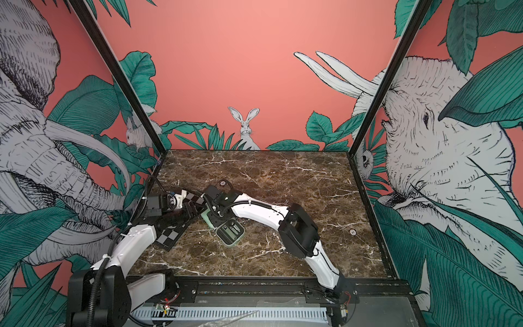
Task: Organize nail clipper sets
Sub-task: Adjust the nail clipper in the storage box, then close the storage box at the center of the board.
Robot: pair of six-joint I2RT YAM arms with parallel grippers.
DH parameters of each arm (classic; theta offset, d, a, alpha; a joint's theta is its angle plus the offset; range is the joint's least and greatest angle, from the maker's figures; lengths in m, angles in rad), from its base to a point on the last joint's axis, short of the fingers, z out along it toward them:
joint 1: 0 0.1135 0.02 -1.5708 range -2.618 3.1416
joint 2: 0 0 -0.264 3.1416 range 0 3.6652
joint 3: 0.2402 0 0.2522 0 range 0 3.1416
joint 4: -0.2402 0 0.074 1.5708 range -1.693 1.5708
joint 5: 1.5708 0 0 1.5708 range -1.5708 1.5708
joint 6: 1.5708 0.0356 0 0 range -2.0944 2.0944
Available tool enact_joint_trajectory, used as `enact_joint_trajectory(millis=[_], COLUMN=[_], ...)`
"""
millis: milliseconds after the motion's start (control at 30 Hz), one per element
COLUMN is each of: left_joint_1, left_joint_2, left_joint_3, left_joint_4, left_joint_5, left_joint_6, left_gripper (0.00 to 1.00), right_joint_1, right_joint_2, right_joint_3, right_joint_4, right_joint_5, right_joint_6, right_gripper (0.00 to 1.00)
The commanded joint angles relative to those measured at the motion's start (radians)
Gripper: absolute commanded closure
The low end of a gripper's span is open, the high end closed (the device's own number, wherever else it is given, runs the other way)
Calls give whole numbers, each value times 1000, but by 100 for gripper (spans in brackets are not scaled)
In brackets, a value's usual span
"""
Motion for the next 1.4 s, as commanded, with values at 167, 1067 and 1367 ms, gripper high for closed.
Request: enact_joint_trajectory(millis=[167, 1067, 1367], left_joint_1=[-1, -4, -102], left_joint_2=[-34, 442, 333], left_joint_3=[-20, 328, 281], left_joint_4=[139, -201, -228], left_joint_5=[135, -138, -102], left_joint_6=[-44, 169, 148], left_gripper=[33, 65, 66], right_joint_1=[-36, -42, -98], right_joint_2=[-351, -244, -200], right_joint_3=[-414, -737, -668], right_joint_4=[52, 438, 433], right_joint_5=[50, -52, -92], right_joint_6=[157, 376, 363], right_gripper=[76, 88, 87])
